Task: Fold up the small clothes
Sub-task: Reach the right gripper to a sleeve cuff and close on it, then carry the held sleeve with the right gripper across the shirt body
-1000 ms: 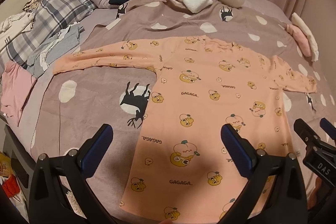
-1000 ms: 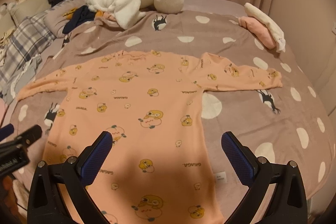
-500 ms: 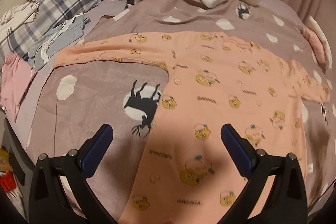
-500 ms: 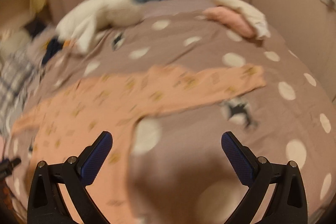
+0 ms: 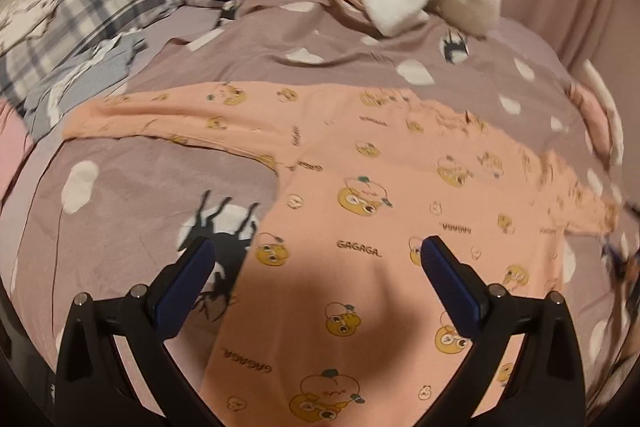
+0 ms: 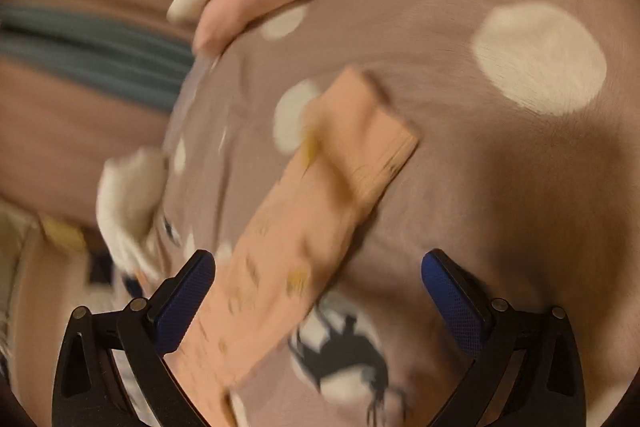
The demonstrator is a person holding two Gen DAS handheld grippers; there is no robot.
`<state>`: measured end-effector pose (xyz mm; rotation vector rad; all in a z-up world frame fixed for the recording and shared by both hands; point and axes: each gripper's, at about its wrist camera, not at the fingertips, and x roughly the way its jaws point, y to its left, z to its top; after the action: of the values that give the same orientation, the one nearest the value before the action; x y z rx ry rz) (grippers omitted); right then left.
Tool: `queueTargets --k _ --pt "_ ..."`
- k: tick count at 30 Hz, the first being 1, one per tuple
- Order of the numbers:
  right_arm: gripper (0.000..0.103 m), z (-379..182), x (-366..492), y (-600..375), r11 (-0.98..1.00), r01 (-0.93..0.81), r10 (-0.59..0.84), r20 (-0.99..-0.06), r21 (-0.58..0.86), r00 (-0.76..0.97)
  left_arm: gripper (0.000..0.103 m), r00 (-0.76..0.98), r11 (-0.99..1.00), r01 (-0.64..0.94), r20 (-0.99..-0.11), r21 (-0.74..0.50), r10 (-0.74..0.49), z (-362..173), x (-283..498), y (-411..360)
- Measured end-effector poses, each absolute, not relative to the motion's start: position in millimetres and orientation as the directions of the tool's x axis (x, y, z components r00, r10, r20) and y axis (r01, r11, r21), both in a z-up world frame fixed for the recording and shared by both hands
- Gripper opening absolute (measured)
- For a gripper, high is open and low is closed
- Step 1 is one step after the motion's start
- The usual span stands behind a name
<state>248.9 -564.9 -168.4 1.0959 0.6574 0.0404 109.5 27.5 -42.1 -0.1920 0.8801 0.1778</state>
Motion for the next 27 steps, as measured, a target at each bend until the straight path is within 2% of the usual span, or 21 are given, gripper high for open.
queueTargets --k 2,9,11,13,14,15,16,17,18,20,24,27 --pt "0.103 -166 256 -566 0.449 0.257 0.346 -0.432 0.856 0.833 0.103 0.607 0.974 -0.217 -0.791 -0.068 0.079 -49 113 24" --pt "0.102 -156 283 -561 0.486 0.265 0.34 -0.46 0.833 0.82 0.103 0.562 0.972 -0.215 -0.826 -0.096 0.043 -65 123 27" --pt "0.098 -157 280 -566 0.493 0.265 0.32 -0.456 0.829 0.83 0.103 0.57 0.972 -0.214 -0.82 -0.099 0.042 -64 123 26" --pt "0.086 -163 273 -584 0.507 0.277 0.292 -0.465 0.817 0.836 0.103 0.57 0.973 -0.208 -0.82 -0.096 0.04 -65 122 24" --pt "0.067 -165 274 -586 0.517 0.3 0.275 -0.487 0.802 0.829 0.103 0.565 0.974 -0.206 -0.824 -0.091 0.043 -66 123 22" --pt "0.044 -168 276 -590 0.526 0.331 0.256 -0.517 0.784 0.817 0.103 0.56 0.975 -0.206 -0.828 -0.088 0.044 -67 124 22" --pt "0.034 -172 276 -593 0.522 0.353 0.248 -0.534 0.776 0.808 0.103 0.556 0.975 -0.204 -0.83 -0.087 0.043 -68 125 21" --pt "0.018 -178 275 -599 0.506 0.369 0.246 -0.541 0.78 0.805 0.103 0.555 0.975 -0.203 -0.831 -0.087 0.042 -69 125 21" --pt "0.009 -181 274 -602 0.492 0.372 0.249 -0.537 0.787 0.806 0.103 0.556 0.975 -0.204 -0.83 -0.087 0.042 -69 125 21" --pt "0.007 -183 270 -608 0.476 0.356 0.249 -0.512 0.804 0.822 0.103 0.557 0.974 -0.211 -0.829 -0.082 0.051 -68 126 22" --pt "0.007 -159 276 -590 0.632 0.398 0.152 -0.61 0.665 0.778 0.103 0.577 0.974 -0.21 -0.816 -0.089 0.05 -62 124 24" --pt "0.007 -138 278 -584 0.667 0.38 0.134 -0.605 0.641 0.785 0.103 0.584 0.973 -0.209 -0.811 -0.101 0.041 -57 122 28"
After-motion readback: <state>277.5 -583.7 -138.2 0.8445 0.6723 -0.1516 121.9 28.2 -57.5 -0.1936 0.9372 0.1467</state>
